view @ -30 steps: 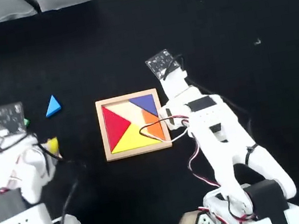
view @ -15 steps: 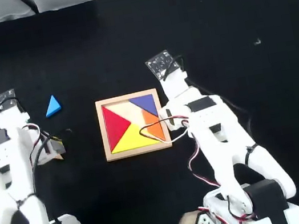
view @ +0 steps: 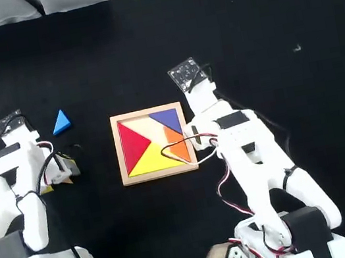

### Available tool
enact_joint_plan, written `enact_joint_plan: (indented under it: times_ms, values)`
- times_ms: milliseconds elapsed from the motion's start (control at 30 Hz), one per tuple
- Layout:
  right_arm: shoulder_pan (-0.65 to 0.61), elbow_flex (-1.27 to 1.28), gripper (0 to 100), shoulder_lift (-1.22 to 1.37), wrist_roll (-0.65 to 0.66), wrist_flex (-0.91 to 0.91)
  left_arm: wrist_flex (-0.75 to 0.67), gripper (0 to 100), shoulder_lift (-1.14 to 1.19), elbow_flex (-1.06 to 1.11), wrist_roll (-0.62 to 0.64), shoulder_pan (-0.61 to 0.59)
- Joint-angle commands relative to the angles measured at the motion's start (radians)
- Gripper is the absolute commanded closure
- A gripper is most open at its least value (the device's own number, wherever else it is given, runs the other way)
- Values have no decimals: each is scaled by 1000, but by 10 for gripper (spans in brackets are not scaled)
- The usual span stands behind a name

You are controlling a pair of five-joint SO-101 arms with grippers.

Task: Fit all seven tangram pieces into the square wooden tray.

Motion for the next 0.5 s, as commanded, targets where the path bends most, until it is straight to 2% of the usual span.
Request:
enact_joint_plan:
  times_ms: [0, 467]
  values:
    - [12, -5, 987, -2, -2, -20, -57, 743, -2, -61, 11, -8]
    - [12, -5, 987, -2, -2, -17, -69, 744, 2, -54, 11, -2]
